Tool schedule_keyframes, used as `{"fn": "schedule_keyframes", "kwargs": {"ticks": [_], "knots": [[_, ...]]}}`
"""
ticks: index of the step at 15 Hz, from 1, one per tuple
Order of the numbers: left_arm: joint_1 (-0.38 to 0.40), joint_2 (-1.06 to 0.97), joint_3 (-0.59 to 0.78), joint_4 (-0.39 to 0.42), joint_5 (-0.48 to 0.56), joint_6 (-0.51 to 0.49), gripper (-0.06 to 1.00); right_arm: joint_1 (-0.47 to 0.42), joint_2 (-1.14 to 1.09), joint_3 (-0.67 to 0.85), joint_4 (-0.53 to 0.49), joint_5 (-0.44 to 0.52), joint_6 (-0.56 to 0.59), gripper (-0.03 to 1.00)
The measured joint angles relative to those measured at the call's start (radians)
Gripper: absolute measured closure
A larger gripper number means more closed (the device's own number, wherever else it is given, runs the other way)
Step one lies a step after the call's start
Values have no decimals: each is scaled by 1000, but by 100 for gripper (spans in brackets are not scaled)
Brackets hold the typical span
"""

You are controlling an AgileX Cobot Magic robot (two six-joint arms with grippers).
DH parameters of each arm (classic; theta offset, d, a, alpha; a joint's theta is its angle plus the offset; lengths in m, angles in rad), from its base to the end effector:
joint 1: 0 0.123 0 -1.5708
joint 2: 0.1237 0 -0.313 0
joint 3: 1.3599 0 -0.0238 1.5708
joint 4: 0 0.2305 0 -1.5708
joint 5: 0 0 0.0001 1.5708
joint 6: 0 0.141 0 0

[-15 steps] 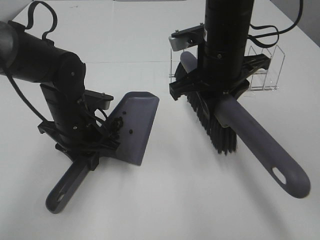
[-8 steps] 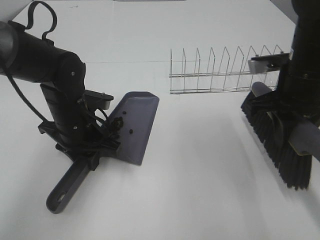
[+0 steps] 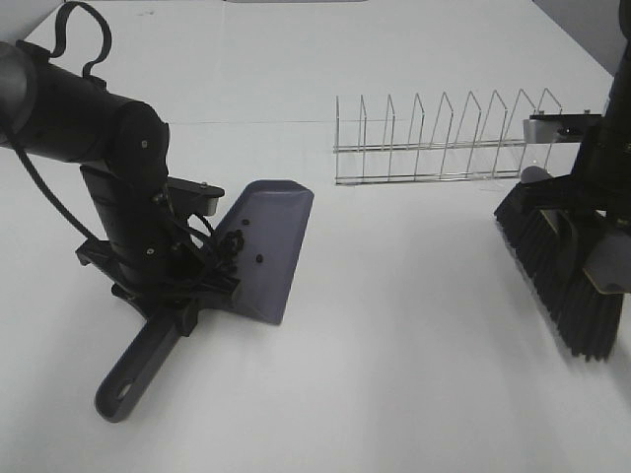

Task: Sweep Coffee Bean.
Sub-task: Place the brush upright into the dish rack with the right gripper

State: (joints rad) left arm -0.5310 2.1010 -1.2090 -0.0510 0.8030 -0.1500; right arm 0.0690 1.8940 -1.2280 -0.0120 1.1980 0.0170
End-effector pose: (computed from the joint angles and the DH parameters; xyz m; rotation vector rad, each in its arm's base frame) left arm 0.3096 -0.1878 0.0810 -0.5310 -3.0486 0.0334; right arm 0.3117 0.0200 0.1611 0.0844 -2.9349 0.0288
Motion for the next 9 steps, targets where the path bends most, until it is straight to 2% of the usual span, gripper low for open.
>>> {"fn": "schedule_keyframes", "kwargs": {"ticks": [4,9], "knots": [[0,1,0,-9,7,0,62,0,190,-210,12,16,-38,66],[0,1,-4,-22,11,0,62,-1,318,-380,12,22,-43,66]]}}
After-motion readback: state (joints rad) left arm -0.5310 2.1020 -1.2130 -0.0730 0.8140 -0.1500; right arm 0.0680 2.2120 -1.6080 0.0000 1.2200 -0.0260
